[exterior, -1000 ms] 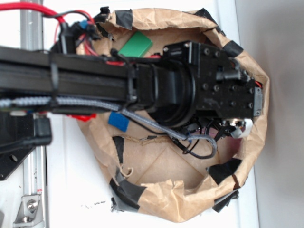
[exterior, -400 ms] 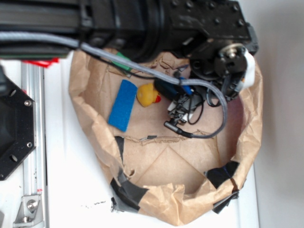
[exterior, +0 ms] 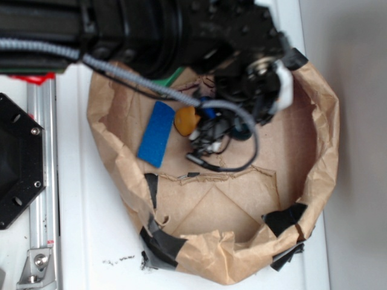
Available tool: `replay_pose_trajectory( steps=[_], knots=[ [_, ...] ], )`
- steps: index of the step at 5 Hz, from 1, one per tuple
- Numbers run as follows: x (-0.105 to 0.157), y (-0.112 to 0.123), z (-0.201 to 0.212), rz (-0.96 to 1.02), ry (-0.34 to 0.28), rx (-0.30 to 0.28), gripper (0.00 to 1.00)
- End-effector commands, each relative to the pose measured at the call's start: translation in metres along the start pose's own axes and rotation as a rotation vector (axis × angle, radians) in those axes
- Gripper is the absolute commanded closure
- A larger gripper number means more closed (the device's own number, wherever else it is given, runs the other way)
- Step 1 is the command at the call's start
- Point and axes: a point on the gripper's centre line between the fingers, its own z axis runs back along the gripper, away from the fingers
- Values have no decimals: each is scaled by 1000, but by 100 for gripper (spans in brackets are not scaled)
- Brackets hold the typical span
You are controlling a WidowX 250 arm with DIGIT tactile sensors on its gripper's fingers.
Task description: Grab the plastic pickle.
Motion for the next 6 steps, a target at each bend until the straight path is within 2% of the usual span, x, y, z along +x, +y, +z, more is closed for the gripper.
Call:
replay_pose_trajectory(
  steps=[1,2,3,4,5,6],
  knots=[
    [1,-10,-13,20,21,-1,100],
    [1,-9,-14,59,22,16,100],
    [-3,-10,-5,104,10,6,100],
    [3,-21,44,145,-44,60,100],
    [6,-36,92,318,-117,46,100],
    [13,-47,109,567,-132,64,100]
  ],
)
